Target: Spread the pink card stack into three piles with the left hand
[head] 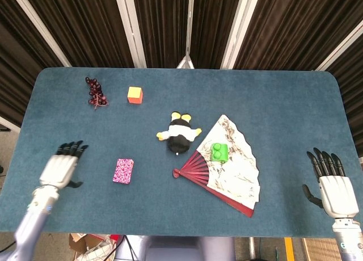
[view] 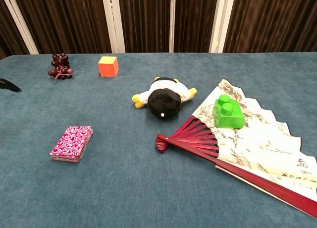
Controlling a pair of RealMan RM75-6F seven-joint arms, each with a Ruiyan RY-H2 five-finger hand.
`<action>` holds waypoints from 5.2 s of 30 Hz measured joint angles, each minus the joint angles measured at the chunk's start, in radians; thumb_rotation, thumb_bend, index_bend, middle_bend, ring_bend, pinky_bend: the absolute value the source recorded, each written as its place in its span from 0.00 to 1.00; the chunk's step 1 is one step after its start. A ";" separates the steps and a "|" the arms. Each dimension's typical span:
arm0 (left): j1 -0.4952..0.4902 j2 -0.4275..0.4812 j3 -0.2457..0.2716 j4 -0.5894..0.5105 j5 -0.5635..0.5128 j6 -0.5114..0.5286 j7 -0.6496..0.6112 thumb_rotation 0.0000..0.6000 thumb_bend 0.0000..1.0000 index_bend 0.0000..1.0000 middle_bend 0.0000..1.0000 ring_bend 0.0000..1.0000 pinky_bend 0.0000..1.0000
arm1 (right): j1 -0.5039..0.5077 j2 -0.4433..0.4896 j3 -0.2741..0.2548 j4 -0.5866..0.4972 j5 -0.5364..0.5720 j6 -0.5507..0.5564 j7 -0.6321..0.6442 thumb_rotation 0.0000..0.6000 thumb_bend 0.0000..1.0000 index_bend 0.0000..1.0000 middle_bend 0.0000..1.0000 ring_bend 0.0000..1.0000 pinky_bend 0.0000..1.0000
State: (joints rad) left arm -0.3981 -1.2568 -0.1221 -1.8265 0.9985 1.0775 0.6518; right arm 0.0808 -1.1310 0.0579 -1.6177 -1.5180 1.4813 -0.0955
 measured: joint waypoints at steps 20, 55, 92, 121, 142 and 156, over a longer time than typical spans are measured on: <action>-0.241 -0.313 -0.025 0.067 -0.321 0.035 0.283 1.00 0.18 0.19 0.00 0.00 0.00 | -0.001 0.004 0.000 -0.001 0.000 0.001 0.017 1.00 0.37 0.00 0.00 0.00 0.05; -0.186 -0.148 0.065 0.109 -0.224 0.067 0.047 1.00 0.34 0.48 0.00 0.00 0.00 | -0.001 0.005 0.001 -0.006 0.005 -0.001 0.015 1.00 0.37 0.00 0.00 0.00 0.05; -0.308 -0.226 0.036 0.025 -0.424 0.045 0.168 1.00 0.14 0.19 0.00 0.00 0.00 | -0.004 0.006 0.001 -0.005 0.003 0.004 0.022 1.00 0.37 0.00 0.00 0.00 0.05; -0.367 -0.321 0.020 0.095 -0.452 0.085 0.163 1.00 0.31 0.46 0.00 0.00 0.00 | -0.005 0.006 0.002 -0.003 0.001 0.008 0.029 1.00 0.37 0.00 0.00 0.00 0.05; -0.397 -0.380 0.014 0.035 -0.400 0.094 0.158 1.00 0.23 0.28 0.00 0.00 0.00 | -0.005 0.007 0.002 -0.006 0.003 0.007 0.032 1.00 0.37 0.00 0.00 0.00 0.05; -0.410 -0.361 -0.016 -0.021 -0.451 0.130 0.167 1.00 0.12 0.01 0.00 0.00 0.00 | -0.006 0.013 0.001 -0.006 0.004 0.005 0.037 1.00 0.37 0.00 0.00 0.00 0.05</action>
State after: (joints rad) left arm -0.8080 -1.6174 -0.1378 -1.8471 0.5476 1.2071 0.8189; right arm 0.0750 -1.1179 0.0586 -1.6234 -1.5143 1.4860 -0.0582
